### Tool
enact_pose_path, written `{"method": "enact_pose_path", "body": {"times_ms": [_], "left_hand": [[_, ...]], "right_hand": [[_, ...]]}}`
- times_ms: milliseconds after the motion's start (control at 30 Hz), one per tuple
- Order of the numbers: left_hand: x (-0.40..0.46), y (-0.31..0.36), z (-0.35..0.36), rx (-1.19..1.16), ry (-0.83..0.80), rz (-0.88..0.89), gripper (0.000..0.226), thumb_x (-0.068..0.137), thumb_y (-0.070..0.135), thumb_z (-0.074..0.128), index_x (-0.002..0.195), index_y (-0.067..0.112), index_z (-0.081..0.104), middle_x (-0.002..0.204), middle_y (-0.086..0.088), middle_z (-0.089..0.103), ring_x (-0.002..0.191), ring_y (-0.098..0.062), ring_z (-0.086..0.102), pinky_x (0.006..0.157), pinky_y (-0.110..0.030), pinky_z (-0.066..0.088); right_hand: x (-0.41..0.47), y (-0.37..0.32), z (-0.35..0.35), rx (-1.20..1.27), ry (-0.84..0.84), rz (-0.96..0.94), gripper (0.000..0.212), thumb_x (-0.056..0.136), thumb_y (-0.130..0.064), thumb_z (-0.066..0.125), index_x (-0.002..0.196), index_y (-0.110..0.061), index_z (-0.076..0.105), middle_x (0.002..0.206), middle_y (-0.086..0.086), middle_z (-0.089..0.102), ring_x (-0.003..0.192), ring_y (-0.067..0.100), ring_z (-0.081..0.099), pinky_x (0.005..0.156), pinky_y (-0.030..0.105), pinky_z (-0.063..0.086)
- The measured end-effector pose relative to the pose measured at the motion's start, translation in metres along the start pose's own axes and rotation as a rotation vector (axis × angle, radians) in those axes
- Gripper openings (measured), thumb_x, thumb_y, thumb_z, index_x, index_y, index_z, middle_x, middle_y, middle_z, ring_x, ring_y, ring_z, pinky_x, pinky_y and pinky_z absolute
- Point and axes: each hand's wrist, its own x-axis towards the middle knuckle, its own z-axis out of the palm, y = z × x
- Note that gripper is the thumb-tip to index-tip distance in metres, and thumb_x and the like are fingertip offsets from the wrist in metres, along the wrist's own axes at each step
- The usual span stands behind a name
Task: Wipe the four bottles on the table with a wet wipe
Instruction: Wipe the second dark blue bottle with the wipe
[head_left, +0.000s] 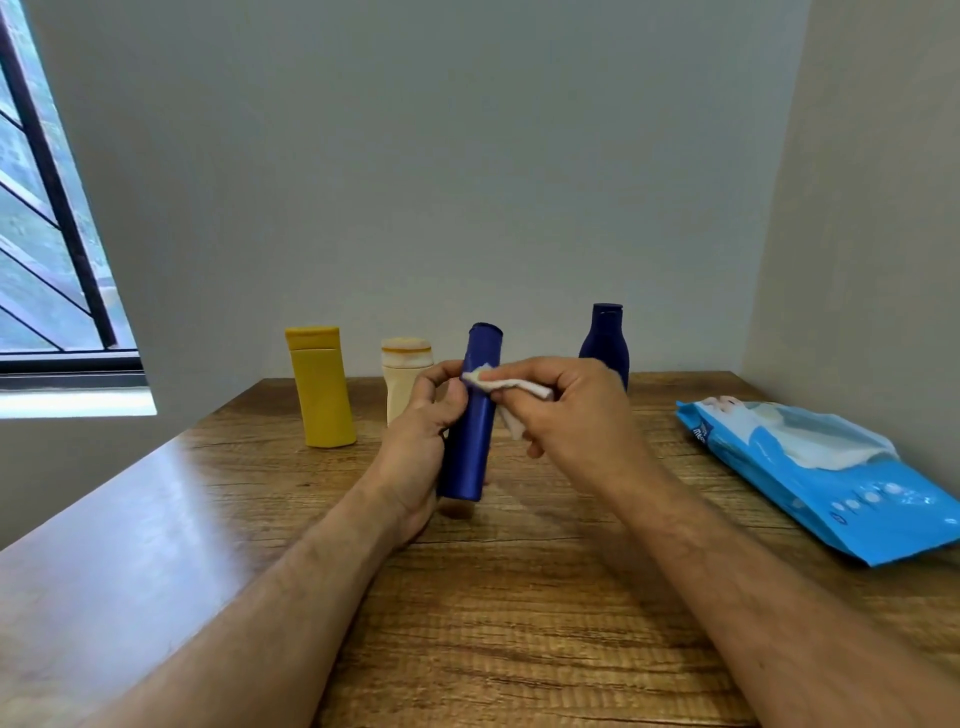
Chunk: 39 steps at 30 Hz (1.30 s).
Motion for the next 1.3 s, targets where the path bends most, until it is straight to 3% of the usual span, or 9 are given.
{"method": "enact_pose_path", "body": {"times_ms": [100, 200, 433, 600, 733, 867, 1000, 1100, 1300], "left_hand": [[-0.0008, -0.0003, 0.002, -0.045, -0.035, -0.022, 0.025, 0.105, 0.026, 0.042, 0.124, 0.031, 0.058, 0.111, -0.008, 0.061, 0.085, -0.026, 0.055, 0.059, -0.039, 0.054], [0.0008, -0.0002, 0.0017, -0.13, 0.0, -0.008, 0.026, 0.106, 0.022, 0.043, 0.129, 0.025, 0.055, 0.117, -0.01, 0.065, 0.088, -0.025, 0.062, 0.062, -0.04, 0.057], [0.0058, 0.0024, -0.0011, -0.174, 0.141, 0.005, 0.029, 0.105, 0.031, 0.044, 0.114, 0.009, 0.062, 0.083, -0.007, 0.066, 0.066, -0.015, 0.065, 0.065, -0.034, 0.055], [0.0029, 0.0014, 0.0, -0.165, 0.015, 0.001, 0.026, 0.101, 0.028, 0.051, 0.119, 0.011, 0.06, 0.094, -0.005, 0.074, 0.082, -0.015, 0.07, 0.074, -0.033, 0.057], [-0.0015, 0.0003, 0.0036, -0.103, -0.054, -0.018, 0.037, 0.095, 0.044, 0.053, 0.119, 0.016, 0.061, 0.096, -0.007, 0.073, 0.075, -0.015, 0.067, 0.065, -0.03, 0.055], [-0.0005, 0.0028, 0.0035, -0.246, -0.079, -0.071, 0.045, 0.106, 0.047, 0.034, 0.13, 0.02, 0.059, 0.106, -0.017, 0.072, 0.083, -0.026, 0.068, 0.074, -0.041, 0.056], [0.0041, 0.0028, -0.0025, -0.382, -0.036, -0.069, 0.041, 0.106, 0.041, 0.037, 0.138, 0.022, 0.056, 0.118, -0.018, 0.067, 0.092, -0.027, 0.069, 0.082, -0.043, 0.06], [0.0044, 0.0018, -0.0031, -0.34, -0.037, -0.075, 0.038, 0.105, 0.039, 0.039, 0.135, 0.023, 0.057, 0.114, -0.017, 0.069, 0.088, -0.026, 0.071, 0.08, -0.042, 0.059], [-0.0008, 0.0031, -0.0012, -0.196, -0.139, -0.074, 0.032, 0.104, 0.033, 0.04, 0.127, 0.027, 0.062, 0.106, -0.013, 0.074, 0.076, -0.029, 0.067, 0.063, -0.039, 0.053]], "right_hand": [[0.0018, -0.0017, -0.0043, 0.049, 0.071, 0.012, 0.018, 0.091, -0.023, 0.068, 0.104, -0.032, 0.077, 0.091, -0.009, 0.073, 0.058, 0.008, 0.062, 0.048, 0.021, 0.053], [0.0005, -0.0033, -0.0057, 0.026, -0.103, 0.04, 0.017, 0.089, -0.02, 0.071, 0.1, -0.03, 0.078, 0.09, -0.009, 0.073, 0.067, 0.02, 0.066, 0.051, 0.024, 0.056], [-0.0021, -0.0039, -0.0038, -0.048, -0.406, 0.072, 0.014, 0.084, -0.014, 0.075, 0.092, -0.024, 0.081, 0.085, -0.01, 0.072, 0.073, 0.016, 0.068, 0.053, 0.023, 0.054], [0.0, -0.001, -0.0027, -0.002, -0.137, 0.04, 0.015, 0.088, -0.02, 0.072, 0.098, -0.028, 0.079, 0.088, -0.009, 0.074, 0.068, 0.015, 0.066, 0.051, 0.022, 0.054], [0.0033, 0.0002, -0.0047, 0.057, 0.049, 0.037, 0.018, 0.091, -0.022, 0.068, 0.103, -0.03, 0.078, 0.096, -0.011, 0.073, 0.057, 0.003, 0.062, 0.049, 0.019, 0.051], [0.0, -0.0014, -0.0033, -0.011, -0.039, 0.026, 0.021, 0.092, -0.02, 0.067, 0.106, -0.033, 0.076, 0.098, -0.013, 0.07, 0.06, 0.0, 0.063, 0.051, 0.015, 0.051], [-0.0025, -0.0027, 0.0, -0.066, -0.311, 0.049, 0.016, 0.087, -0.022, 0.073, 0.098, -0.031, 0.079, 0.086, -0.014, 0.07, 0.06, 0.009, 0.061, 0.05, 0.016, 0.048], [-0.0036, -0.0028, 0.0013, -0.169, -0.424, 0.05, 0.017, 0.086, -0.02, 0.075, 0.098, -0.03, 0.08, 0.094, -0.014, 0.071, 0.064, -0.003, 0.062, 0.052, 0.01, 0.045], [-0.0032, -0.0055, -0.0021, 0.002, -0.054, -0.026, 0.018, 0.091, -0.018, 0.069, 0.101, -0.029, 0.078, 0.093, -0.012, 0.07, 0.07, -0.004, 0.064, 0.055, 0.009, 0.047]]}}
